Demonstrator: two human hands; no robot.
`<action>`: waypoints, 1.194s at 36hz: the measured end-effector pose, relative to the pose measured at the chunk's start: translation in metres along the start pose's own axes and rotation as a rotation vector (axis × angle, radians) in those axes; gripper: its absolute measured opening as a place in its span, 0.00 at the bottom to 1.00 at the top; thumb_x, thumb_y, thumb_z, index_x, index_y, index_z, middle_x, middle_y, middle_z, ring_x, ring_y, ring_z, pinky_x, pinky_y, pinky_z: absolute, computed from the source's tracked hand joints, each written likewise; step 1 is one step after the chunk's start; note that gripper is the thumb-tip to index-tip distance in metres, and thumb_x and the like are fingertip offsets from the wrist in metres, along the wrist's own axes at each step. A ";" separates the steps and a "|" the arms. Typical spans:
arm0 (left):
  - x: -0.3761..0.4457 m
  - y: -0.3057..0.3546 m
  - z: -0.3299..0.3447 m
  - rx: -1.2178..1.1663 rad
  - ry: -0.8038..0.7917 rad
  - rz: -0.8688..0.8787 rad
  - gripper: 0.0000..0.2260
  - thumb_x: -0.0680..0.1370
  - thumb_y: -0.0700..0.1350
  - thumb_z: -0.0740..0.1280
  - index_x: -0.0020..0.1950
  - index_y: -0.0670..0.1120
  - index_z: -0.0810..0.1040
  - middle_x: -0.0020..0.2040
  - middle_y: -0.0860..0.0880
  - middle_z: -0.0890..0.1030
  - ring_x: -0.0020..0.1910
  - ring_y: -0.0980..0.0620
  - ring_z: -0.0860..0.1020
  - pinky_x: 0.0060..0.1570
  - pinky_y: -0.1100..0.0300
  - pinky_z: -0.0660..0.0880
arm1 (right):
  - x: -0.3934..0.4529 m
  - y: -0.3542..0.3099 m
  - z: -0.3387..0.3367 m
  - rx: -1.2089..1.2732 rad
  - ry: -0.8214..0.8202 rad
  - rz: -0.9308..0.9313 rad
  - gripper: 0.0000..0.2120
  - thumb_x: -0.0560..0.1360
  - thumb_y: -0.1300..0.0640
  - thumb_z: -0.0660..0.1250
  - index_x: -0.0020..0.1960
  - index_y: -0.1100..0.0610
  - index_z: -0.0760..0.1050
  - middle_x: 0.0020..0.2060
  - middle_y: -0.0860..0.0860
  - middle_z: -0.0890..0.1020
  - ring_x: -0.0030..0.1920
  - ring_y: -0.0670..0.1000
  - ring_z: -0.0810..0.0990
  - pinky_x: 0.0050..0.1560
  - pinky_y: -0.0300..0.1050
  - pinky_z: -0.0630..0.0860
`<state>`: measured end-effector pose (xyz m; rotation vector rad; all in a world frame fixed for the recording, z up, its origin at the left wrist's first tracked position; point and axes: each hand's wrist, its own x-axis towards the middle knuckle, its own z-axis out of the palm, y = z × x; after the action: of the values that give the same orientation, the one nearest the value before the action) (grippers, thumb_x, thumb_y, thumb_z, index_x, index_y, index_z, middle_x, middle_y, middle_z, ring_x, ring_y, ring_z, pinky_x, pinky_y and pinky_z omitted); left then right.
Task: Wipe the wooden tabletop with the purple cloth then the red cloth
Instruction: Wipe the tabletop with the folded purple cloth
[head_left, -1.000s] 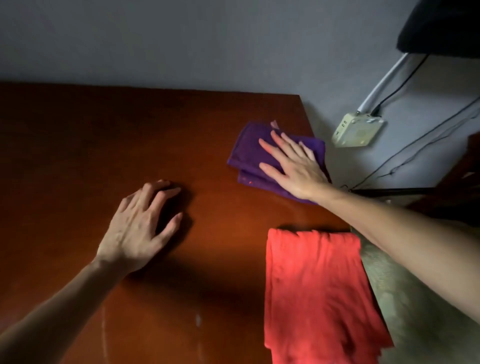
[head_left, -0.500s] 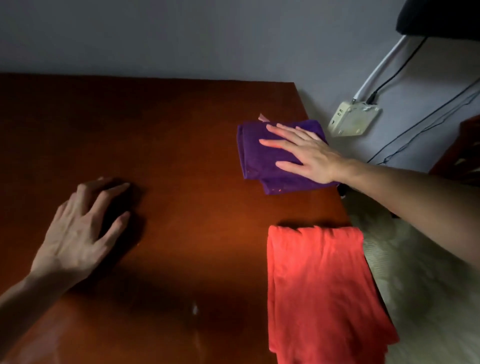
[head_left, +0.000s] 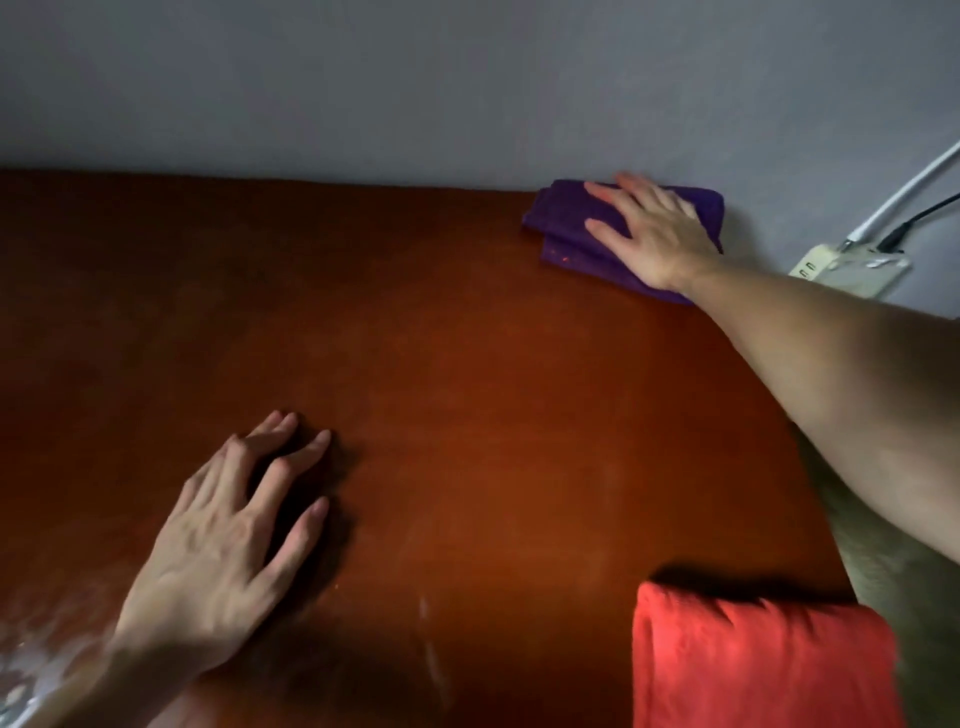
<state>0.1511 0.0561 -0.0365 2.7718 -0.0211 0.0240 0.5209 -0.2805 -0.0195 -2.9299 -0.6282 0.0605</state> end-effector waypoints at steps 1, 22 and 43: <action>0.000 0.000 0.000 0.005 0.001 0.003 0.27 0.82 0.61 0.50 0.79 0.53 0.63 0.76 0.49 0.65 0.80 0.54 0.54 0.76 0.52 0.54 | -0.001 -0.003 0.001 0.002 0.000 0.014 0.28 0.84 0.34 0.47 0.82 0.39 0.53 0.83 0.50 0.55 0.83 0.52 0.50 0.81 0.56 0.45; -0.009 0.004 -0.003 -0.092 0.115 0.027 0.27 0.80 0.60 0.53 0.72 0.46 0.72 0.67 0.42 0.70 0.68 0.40 0.70 0.66 0.42 0.66 | -0.213 -0.183 0.046 -0.019 0.046 -0.012 0.34 0.80 0.31 0.48 0.83 0.41 0.52 0.84 0.51 0.52 0.83 0.54 0.48 0.81 0.58 0.45; -0.200 0.067 -0.026 -0.096 0.065 -0.073 0.17 0.78 0.53 0.56 0.60 0.48 0.75 0.55 0.46 0.73 0.48 0.45 0.74 0.45 0.50 0.70 | -0.408 -0.246 0.046 0.040 -0.121 -0.255 0.32 0.81 0.33 0.51 0.83 0.41 0.52 0.84 0.48 0.49 0.83 0.51 0.44 0.81 0.60 0.49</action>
<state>-0.0503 0.0050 0.0086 2.6721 0.0936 0.0909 0.0456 -0.2197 -0.0248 -2.7976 -1.0010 0.2204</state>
